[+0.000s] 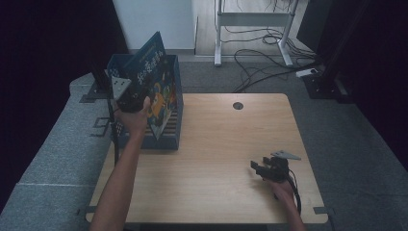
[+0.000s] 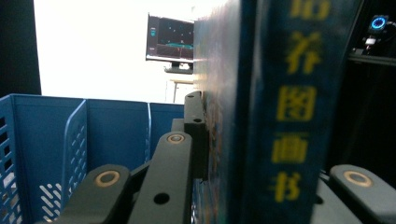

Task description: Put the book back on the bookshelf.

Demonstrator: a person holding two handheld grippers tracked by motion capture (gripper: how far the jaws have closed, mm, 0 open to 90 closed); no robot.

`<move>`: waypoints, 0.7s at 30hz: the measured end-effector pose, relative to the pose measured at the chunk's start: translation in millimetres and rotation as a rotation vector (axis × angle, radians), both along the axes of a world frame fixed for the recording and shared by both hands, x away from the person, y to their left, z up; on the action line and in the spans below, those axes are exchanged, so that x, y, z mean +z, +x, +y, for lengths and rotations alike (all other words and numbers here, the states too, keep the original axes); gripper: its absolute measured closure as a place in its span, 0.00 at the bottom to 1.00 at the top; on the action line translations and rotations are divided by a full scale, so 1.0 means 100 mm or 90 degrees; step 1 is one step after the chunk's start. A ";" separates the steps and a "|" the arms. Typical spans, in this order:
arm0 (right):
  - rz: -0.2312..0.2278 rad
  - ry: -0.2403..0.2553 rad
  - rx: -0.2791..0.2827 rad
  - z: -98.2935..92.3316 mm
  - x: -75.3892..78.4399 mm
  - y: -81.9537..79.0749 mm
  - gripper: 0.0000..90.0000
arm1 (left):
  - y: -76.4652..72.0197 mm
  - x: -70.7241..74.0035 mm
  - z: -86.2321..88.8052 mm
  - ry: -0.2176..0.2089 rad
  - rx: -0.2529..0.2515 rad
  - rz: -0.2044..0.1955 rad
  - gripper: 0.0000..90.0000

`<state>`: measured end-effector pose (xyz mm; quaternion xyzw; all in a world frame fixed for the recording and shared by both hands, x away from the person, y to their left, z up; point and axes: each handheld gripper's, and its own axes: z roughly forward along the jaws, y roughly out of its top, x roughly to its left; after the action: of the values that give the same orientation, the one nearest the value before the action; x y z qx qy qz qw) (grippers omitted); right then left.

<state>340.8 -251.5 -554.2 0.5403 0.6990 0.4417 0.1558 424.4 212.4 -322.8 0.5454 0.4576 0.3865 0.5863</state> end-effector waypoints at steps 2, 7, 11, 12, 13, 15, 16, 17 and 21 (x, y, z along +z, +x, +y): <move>0.000 0.001 -0.001 0.00 0.00 0.00 0.36 | 0.03 -0.02 0.00 -0.002 -0.001 0.007 0.91; -0.002 0.000 0.000 0.00 0.00 0.00 0.36 | 0.08 -0.05 -0.01 0.002 0.006 0.010 0.91; -0.002 -0.001 -0.001 0.01 0.00 -0.01 0.36 | 0.12 -0.08 -0.03 -0.003 0.012 0.003 0.91; -0.001 -0.002 -0.001 0.01 0.00 -0.01 0.36 | 0.14 -0.08 -0.04 -0.004 0.012 0.003 0.91; -0.001 -0.004 -0.002 0.01 0.00 -0.01 0.36 | 0.16 -0.09 -0.05 -0.006 0.013 0.004 0.91; 0.000 -0.004 -0.002 0.01 0.00 -0.01 0.36 | 0.18 -0.10 -0.05 -0.004 0.016 0.004 0.91; 0.000 -0.004 -0.002 0.01 0.00 -0.01 0.36 | 0.19 -0.11 -0.06 -0.004 0.017 0.003 0.91; -0.001 -0.003 -0.002 0.01 0.00 -0.02 0.36 | 0.20 -0.13 -0.06 -0.005 0.018 0.003 0.91; -0.001 -0.004 -0.002 0.00 0.00 -0.02 0.36 | 0.23 -0.20 -0.09 -0.002 0.021 0.004 0.91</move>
<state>338.5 -251.0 -554.4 0.5407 0.6992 0.4399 0.1590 447.3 203.7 -342.5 0.5381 0.4691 0.3934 0.5794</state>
